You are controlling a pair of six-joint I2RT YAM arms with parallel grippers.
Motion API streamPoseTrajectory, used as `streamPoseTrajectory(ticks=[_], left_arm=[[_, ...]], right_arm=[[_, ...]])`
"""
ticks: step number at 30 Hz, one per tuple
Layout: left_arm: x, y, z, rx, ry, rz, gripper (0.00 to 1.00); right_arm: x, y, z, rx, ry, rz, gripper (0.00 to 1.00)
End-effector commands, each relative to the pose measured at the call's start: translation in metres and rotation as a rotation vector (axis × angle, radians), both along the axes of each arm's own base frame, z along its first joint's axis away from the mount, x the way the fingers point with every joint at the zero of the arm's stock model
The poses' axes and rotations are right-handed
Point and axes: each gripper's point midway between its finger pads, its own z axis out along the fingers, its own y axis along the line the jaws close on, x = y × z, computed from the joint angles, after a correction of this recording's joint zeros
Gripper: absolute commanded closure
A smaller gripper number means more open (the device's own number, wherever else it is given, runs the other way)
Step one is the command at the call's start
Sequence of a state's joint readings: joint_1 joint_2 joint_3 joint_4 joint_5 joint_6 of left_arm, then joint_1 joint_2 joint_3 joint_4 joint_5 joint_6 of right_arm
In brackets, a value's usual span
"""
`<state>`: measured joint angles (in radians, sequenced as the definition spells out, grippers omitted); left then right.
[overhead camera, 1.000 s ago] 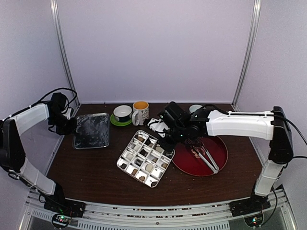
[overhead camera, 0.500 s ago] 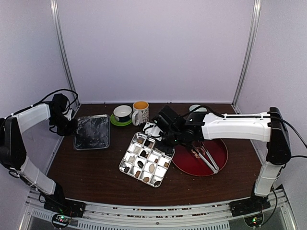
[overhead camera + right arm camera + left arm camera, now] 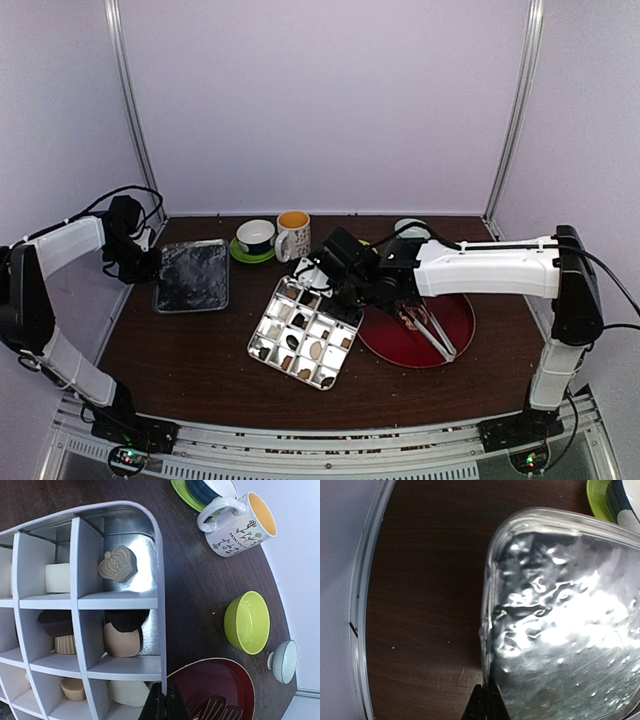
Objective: Pack the chocolate
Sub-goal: Place the packed packing box at the center of the board.
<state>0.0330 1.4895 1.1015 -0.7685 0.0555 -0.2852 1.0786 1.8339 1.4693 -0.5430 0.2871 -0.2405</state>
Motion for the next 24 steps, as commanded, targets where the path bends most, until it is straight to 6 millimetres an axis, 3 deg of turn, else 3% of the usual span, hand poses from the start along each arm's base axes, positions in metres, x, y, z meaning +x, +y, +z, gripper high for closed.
streamPoseTrajectory(ticks=[1, 6, 17, 24], left_arm=[[0.012, 0.002, 0.017, 0.000, -0.062, -0.001, 1.00], [0.012, 0.001, 0.021, -0.001, -0.072, -0.003, 1.00], [0.007, 0.004, 0.024, 0.011, -0.083, 0.005, 1.00], [0.009, 0.002, 0.028, 0.001, -0.092, 0.007, 1.00]], right_arm=[[0.009, 0.016, 0.034, 0.108, -0.080, -0.018, 1.00], [0.009, 0.017, 0.023, 0.080, -0.055, -0.030, 1.00], [0.016, 0.017, 0.038, 0.086, -0.159, -0.048, 0.99], [-0.001, 0.033, 0.009, 0.103, 0.017, 0.027, 0.99]])
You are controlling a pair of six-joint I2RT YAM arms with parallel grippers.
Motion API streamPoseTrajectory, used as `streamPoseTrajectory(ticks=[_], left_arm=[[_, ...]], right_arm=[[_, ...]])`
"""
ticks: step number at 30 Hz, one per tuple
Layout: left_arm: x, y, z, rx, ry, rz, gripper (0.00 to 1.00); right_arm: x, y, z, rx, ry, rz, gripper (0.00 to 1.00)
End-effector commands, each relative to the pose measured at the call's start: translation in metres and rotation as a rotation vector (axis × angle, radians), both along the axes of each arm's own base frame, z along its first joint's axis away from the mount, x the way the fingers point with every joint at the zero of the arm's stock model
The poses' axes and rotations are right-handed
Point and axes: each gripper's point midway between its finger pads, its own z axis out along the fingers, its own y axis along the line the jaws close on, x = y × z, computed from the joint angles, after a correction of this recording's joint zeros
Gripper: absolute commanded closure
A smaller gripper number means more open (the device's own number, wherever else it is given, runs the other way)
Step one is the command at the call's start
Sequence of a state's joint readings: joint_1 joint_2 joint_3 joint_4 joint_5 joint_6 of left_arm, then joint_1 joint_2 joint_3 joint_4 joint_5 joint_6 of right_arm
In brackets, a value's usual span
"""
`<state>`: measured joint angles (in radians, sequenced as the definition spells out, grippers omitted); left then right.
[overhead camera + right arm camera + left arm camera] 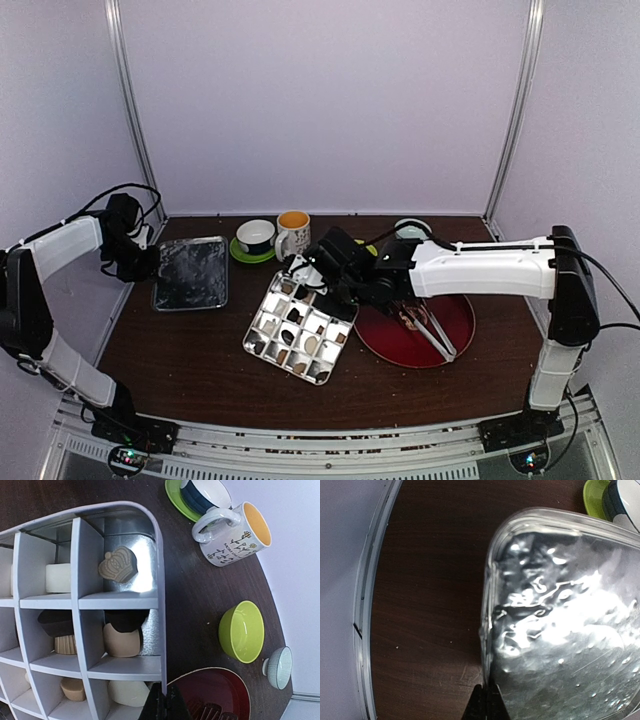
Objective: Pack the chocolate
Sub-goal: Place the packed packing box at the center of the board.
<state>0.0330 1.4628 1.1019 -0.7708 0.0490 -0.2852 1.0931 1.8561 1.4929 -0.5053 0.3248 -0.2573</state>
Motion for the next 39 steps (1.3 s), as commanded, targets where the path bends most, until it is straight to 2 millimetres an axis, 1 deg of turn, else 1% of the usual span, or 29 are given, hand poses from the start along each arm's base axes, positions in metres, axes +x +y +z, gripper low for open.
streamPoseTrajectory(ticks=[1, 6, 10, 11, 12, 14, 16, 18, 19, 21, 25, 27, 29, 31, 32, 34, 36, 37, 39], left_arm=[[0.010, 0.001, 0.020, -0.008, -0.069, 0.003, 1.00], [0.011, -0.005, 0.022, -0.035, -0.076, -0.015, 1.00], [0.012, -0.012, 0.019, -0.068, -0.067, -0.037, 1.00], [0.012, -0.013, 0.019, -0.077, -0.067, -0.040, 1.00], [0.012, -0.014, 0.019, -0.085, -0.067, -0.041, 1.00], [0.012, -0.017, 0.019, -0.103, -0.068, -0.040, 1.00], [0.011, -0.020, 0.020, -0.123, -0.069, -0.038, 1.00], [0.010, -0.023, 0.019, -0.146, -0.070, -0.034, 1.00], [0.010, -0.025, 0.020, -0.157, -0.075, -0.035, 1.00], [0.010, -0.028, 0.023, -0.176, -0.080, -0.041, 1.00], [0.009, -0.035, 0.039, -0.207, -0.115, -0.059, 1.00], [0.007, -0.038, 0.045, -0.213, -0.138, -0.072, 1.00], [0.006, -0.041, 0.048, -0.213, -0.160, -0.092, 1.00], [0.005, -0.045, 0.051, -0.213, -0.190, -0.113, 1.00], [0.005, -0.047, 0.054, -0.213, -0.219, -0.124, 1.00], [0.002, -0.052, 0.055, -0.219, -0.256, -0.146, 1.00], [0.000, -0.061, 0.059, -0.245, -0.306, -0.184, 1.00], [-0.002, -0.066, 0.061, -0.260, -0.325, -0.203, 1.00], [-0.009, -0.081, 0.069, -0.305, -0.355, -0.253, 1.00]], right_arm=[[-0.006, 0.021, -0.003, 0.092, 0.095, 0.027, 0.99], [-0.010, 0.023, -0.026, 0.098, 0.245, 0.018, 0.98], [-0.010, 0.018, -0.042, 0.065, 0.298, -0.015, 0.96], [-0.008, 0.015, -0.045, 0.056, 0.302, -0.033, 0.93], [-0.006, 0.012, -0.047, 0.052, 0.302, -0.053, 0.89], [-0.002, 0.006, -0.046, 0.050, 0.305, -0.085, 0.74], [0.003, 0.002, -0.036, 0.069, 0.283, -0.113, 0.60], [0.009, 0.000, -0.020, 0.113, 0.252, -0.131, 0.45], [0.012, 0.001, -0.011, 0.136, 0.233, -0.134, 0.41], [0.015, 0.002, 0.007, 0.169, 0.210, -0.134, 0.40], [0.018, -0.001, 0.048, 0.240, 0.149, -0.138, 0.40], [0.023, -0.004, 0.068, 0.286, 0.107, -0.166, 0.36], [0.030, -0.010, 0.085, 0.335, 0.063, -0.221, 0.29], [0.033, -0.013, 0.100, 0.389, 0.031, -0.251, 0.26], [0.035, -0.013, 0.105, 0.412, 0.021, -0.262, 0.26], [0.037, -0.015, 0.113, 0.447, 0.011, -0.285, 0.28], [0.033, -0.012, 0.116, 0.472, 0.033, -0.274, 0.32], [0.031, -0.012, 0.118, 0.493, 0.046, -0.276, 0.36], [0.017, -0.009, 0.119, 0.527, 0.098, -0.218, 0.38]])
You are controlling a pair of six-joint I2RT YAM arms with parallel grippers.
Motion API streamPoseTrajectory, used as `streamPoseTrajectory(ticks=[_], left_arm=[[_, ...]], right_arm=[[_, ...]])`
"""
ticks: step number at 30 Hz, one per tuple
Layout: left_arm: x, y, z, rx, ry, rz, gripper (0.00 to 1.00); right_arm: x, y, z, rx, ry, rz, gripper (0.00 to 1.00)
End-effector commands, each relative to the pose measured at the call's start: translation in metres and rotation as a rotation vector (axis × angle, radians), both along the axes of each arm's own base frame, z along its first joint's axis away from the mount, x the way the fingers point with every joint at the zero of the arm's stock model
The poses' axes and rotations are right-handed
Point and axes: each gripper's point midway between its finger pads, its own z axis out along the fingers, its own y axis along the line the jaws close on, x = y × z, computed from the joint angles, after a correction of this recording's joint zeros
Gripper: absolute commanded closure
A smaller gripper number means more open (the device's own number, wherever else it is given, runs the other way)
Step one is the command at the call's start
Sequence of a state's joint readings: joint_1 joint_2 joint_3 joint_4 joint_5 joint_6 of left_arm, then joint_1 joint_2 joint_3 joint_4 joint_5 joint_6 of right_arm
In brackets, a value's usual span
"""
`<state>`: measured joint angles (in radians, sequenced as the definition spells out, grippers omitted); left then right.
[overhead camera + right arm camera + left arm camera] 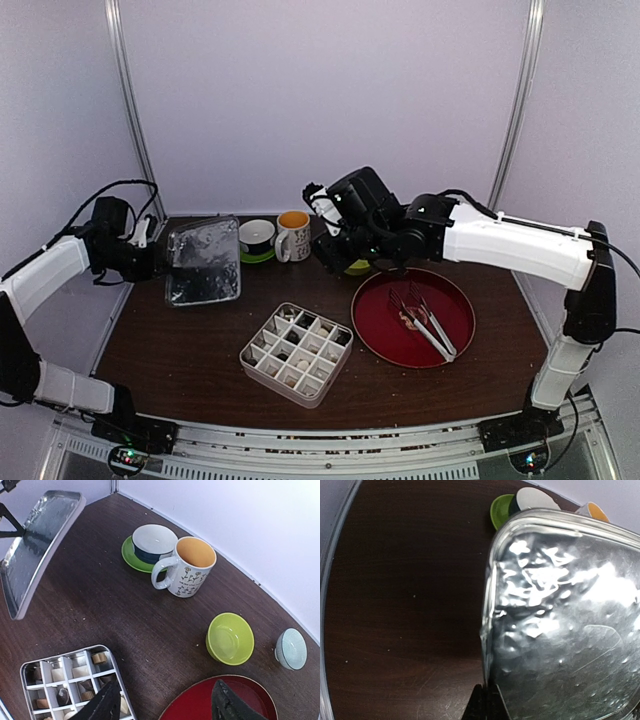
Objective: Pack the chocolate
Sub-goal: Place the packed packing box at the center of the board.
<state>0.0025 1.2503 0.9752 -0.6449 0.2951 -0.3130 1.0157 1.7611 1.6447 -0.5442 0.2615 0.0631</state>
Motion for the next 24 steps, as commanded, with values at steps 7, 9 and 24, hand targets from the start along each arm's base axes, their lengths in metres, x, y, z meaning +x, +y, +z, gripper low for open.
streamPoseTrajectory(ticks=[7, 9, 24], left_arm=[[-0.031, -0.080, 0.051, -0.201, -0.147, -0.311, 1.00], [-0.039, -0.085, 0.051, -0.199, -0.121, -0.327, 1.00], [-0.073, -0.118, 0.053, -0.265, 0.087, -0.414, 1.00]], right_arm=[[-0.077, 0.006, 0.027, 0.057, -0.063, 0.374, 0.23], [-0.092, 0.002, 0.027, -0.014, -0.171, 0.448, 0.13], [-0.131, 0.010, 0.069, -0.504, -1.253, 0.617, 0.18]])
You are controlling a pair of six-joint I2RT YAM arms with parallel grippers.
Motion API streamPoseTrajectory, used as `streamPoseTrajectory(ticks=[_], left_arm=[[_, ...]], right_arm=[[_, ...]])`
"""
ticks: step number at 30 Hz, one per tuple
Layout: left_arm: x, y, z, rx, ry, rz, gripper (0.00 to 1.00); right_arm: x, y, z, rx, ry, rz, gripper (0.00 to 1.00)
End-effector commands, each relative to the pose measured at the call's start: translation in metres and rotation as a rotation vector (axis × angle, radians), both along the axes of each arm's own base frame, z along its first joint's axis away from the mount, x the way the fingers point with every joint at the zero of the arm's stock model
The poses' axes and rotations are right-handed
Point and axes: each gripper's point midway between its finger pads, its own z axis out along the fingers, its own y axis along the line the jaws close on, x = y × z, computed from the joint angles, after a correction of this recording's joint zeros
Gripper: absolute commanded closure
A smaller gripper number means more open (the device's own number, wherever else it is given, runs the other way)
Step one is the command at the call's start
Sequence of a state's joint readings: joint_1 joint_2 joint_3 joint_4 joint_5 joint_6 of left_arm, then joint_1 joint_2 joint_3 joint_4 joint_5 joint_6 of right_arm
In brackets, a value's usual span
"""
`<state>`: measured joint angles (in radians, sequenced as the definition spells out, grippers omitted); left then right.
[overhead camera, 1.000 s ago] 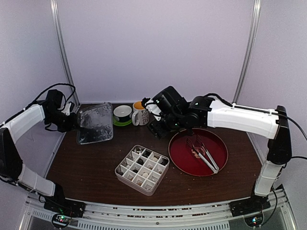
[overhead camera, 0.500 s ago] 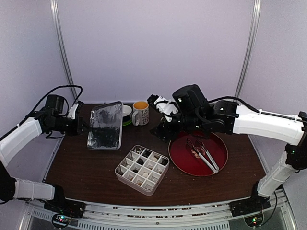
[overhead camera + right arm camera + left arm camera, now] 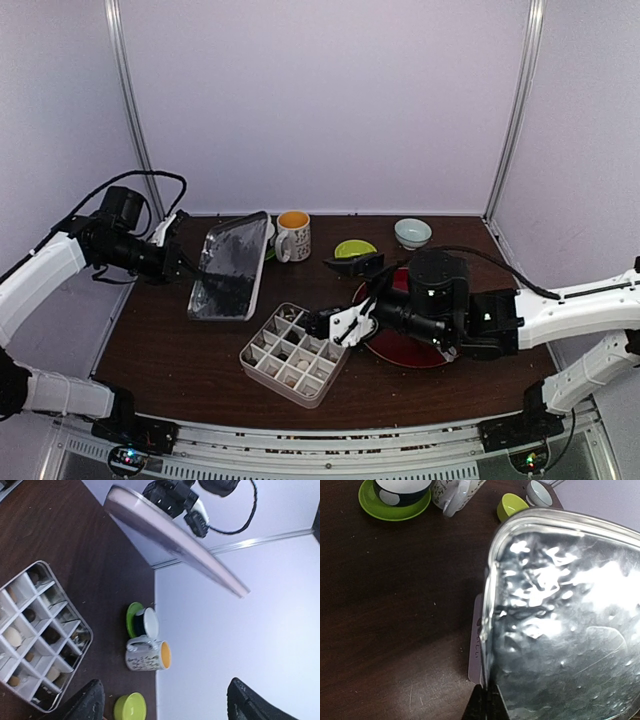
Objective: Pack the chocolate
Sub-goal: Pass from the left arm to the right
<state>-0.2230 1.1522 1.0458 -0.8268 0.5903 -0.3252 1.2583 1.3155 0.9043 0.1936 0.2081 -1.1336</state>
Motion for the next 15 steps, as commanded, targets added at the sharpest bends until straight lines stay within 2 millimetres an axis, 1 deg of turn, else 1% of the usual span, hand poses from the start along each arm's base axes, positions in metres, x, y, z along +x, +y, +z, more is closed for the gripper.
streamPoseTrajectory(ticks=[1, 6, 8, 9, 11, 12, 15], left_arm=[[-0.004, -0.011, 0.002, -0.012, 0.050, -0.029, 1.00], [0.001, -0.016, -0.007, 0.023, 0.085, -0.020, 1.00], [0.003, -0.018, -0.009, 0.034, 0.089, -0.021, 1.00], [0.004, -0.020, -0.009, 0.037, 0.089, -0.024, 1.00], [0.005, -0.022, -0.009, 0.043, 0.086, -0.035, 1.00], [0.005, -0.024, -0.009, 0.045, 0.085, -0.039, 1.00], [0.005, -0.026, -0.010, 0.051, 0.086, -0.047, 1.00]], right_arm=[[0.003, 0.013, 0.056, 0.074, -0.383, -0.009, 0.19], [-0.002, 0.034, 0.052, 0.035, -0.456, 0.046, 0.20], [-0.002, 0.041, 0.044, -0.003, -0.464, 0.069, 0.21], [-0.003, 0.044, 0.040, -0.018, -0.466, 0.076, 0.22], [-0.001, 0.049, 0.033, -0.038, -0.473, 0.073, 0.29], [0.001, 0.052, 0.030, -0.051, -0.480, 0.067, 0.31], [0.002, 0.060, 0.029, -0.048, -0.501, 0.058, 0.33]])
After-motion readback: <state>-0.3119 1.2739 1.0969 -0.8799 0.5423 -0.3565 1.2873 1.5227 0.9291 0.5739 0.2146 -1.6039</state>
